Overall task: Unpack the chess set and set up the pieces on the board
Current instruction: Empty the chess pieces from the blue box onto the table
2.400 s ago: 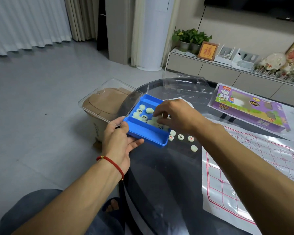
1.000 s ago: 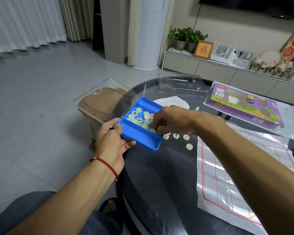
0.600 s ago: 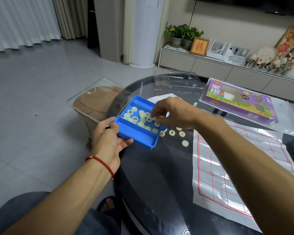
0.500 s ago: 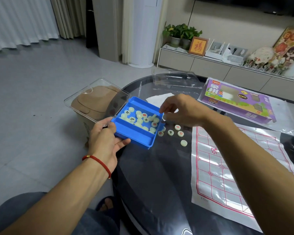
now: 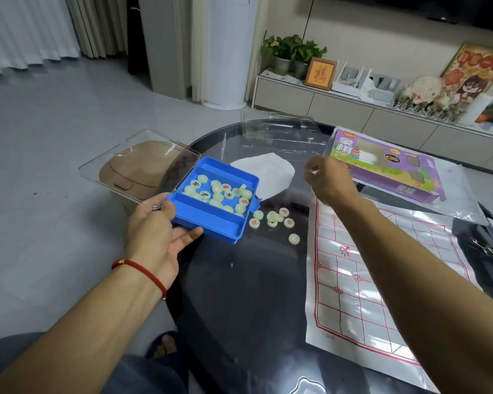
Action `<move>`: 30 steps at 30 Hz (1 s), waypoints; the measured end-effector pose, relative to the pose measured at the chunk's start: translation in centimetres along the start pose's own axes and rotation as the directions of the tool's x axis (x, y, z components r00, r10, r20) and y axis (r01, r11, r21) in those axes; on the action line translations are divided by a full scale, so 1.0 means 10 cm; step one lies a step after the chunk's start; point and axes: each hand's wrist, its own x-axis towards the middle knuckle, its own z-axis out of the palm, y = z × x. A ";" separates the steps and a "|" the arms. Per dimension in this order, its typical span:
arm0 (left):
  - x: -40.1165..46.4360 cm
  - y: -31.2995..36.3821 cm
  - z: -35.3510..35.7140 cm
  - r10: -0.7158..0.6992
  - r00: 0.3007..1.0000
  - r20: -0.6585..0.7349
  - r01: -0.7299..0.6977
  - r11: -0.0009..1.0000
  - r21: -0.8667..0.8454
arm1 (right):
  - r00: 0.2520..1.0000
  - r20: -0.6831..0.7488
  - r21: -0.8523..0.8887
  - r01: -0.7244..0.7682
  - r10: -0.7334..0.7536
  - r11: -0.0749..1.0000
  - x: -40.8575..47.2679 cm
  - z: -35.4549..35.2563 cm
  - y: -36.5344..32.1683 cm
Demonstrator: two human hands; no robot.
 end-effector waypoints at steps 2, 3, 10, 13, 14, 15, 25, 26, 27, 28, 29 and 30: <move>0.02 -0.01 0.01 -0.002 1.000 -0.006 0.002 1.000 0.000 | 0.998 0.015 -0.131 -0.063 0.065 0.989 0.16 0.08 0.16; 0.02 -0.01 0.01 -0.003 1.000 -0.009 0.003 1.000 0.002 | 0.997 0.040 -0.174 -0.058 0.066 0.983 0.22 0.12 0.21; 0.07 0.00 0.01 0.007 1.000 -0.022 -0.007 1.000 0.012 | 0.995 0.071 -0.227 -0.052 0.070 0.973 0.40 0.27 0.33; 0.08 -0.01 0.01 0.007 1.000 -0.018 -0.007 1.000 0.020 | 0.999 0.048 -0.137 -0.016 0.023 0.990 0.33 0.19 0.25; 0.08 -0.01 0.01 0.007 1.000 -0.016 -0.007 1.000 0.022 | 0.999 0.040 -0.084 0.009 -0.005 0.996 0.27 0.14 0.20; 0.08 -0.01 0.01 0.009 1.000 -0.014 -0.009 1.000 0.022 | 0.998 0.046 -0.025 0.044 -0.043 0.999 0.19 0.08 0.13; -0.01 -0.01 0.07 0.019 1.000 -0.009 -0.019 1.000 0.017 | 0.950 0.191 0.164 0.218 -0.247 0.962 -0.61 -0.07 -0.29; -0.02 -0.01 0.07 0.020 1.000 -0.010 -0.020 1.000 0.023 | 0.949 0.201 0.168 0.211 -0.243 0.963 -0.61 -0.07 -0.32; -0.04 -0.01 0.06 0.021 1.000 -0.011 -0.020 0.999 0.029 | 0.946 0.219 0.164 0.206 -0.240 0.965 -0.61 -0.06 -0.35; -0.05 -0.01 0.05 0.023 1.000 -0.009 -0.023 0.999 0.034 | 0.941 0.241 0.152 0.203 -0.235 0.967 -0.60 -0.06 -0.37; -0.07 -0.02 0.04 0.026 1.000 -0.007 -0.026 0.999 0.039 | 0.937 0.257 0.138 0.205 -0.235 0.969 -0.59 -0.07 -0.40; -0.09 -0.02 0.03 0.030 1.000 -0.003 -0.030 0.999 0.043 | 0.938 0.253 0.125 0.209 -0.235 0.970 -0.58 -0.08 -0.42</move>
